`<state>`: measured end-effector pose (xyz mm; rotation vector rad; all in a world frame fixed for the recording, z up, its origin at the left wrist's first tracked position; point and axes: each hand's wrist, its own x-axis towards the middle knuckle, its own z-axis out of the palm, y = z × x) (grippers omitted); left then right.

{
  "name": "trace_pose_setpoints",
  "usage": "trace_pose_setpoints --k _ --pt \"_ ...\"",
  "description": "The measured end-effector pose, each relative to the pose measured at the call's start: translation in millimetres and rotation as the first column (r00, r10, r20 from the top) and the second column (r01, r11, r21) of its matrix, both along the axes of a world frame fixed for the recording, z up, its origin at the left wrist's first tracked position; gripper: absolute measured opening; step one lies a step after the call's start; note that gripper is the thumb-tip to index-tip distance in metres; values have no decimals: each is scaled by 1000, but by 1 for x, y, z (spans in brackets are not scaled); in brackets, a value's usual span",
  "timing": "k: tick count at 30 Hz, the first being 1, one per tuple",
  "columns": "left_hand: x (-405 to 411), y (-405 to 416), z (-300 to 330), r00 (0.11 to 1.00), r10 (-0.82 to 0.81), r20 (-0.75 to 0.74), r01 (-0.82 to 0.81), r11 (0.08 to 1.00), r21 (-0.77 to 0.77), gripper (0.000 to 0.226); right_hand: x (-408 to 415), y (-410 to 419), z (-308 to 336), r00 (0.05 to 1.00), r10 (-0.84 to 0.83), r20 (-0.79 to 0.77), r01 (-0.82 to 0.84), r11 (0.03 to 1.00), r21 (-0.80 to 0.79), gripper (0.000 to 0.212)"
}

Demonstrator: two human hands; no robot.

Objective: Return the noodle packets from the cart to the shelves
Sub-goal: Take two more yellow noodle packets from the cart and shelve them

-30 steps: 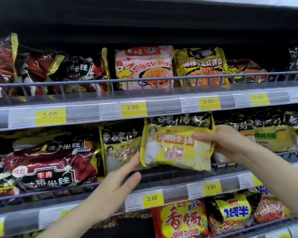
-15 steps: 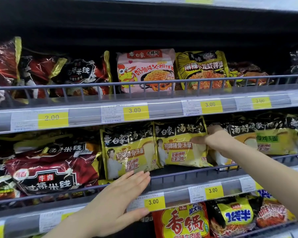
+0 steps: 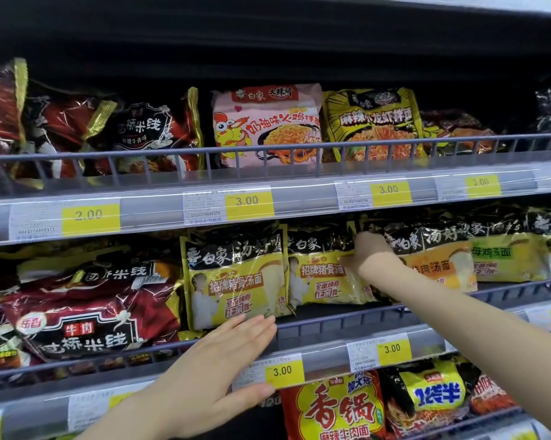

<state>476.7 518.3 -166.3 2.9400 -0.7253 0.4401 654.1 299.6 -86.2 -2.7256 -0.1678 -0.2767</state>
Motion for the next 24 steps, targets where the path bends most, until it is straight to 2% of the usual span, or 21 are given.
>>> trace_pose_setpoints --k 1,2,4,5,10,12,15,18,22,24 --pt "0 0 0 1000 4 -10 -4 1000 -1 74 -4 3 1 999 -13 45 16 997 -76 17" --pt "-1 0 0 1000 2 -13 -2 1000 -4 74 -6 5 2 997 -17 81 29 988 -152 17" --pt "-2 -3 4 1000 2 -16 -2 1000 -7 73 -12 10 4 990 -9 137 51 950 -309 49" --pt "-3 -4 6 999 18 -40 -18 1000 9 73 -16 13 3 984 8 178 58 931 -361 58" --pt "-10 -13 20 983 73 -166 -66 996 52 73 -29 9 -1 943 166 287 26 826 -563 56" --pt "-12 -15 25 973 90 -215 -78 995 62 75 -35 1 -1 945 243 217 -76 812 -578 54" --pt "-12 -17 34 958 112 -264 -87 991 103 83 -54 -17 3 934 357 1 -287 754 -591 52" --pt "-13 -19 44 928 165 -335 -118 981 156 91 -79 -39 13 882 421 -210 -463 694 -551 50" --pt "-18 -34 66 882 226 -414 -147 966 213 113 -105 -60 24 825 444 -351 -565 679 -469 62" --pt "-23 -44 83 871 249 -424 -164 960 227 113 -116 -67 28 822 433 -370 -564 707 -427 64"
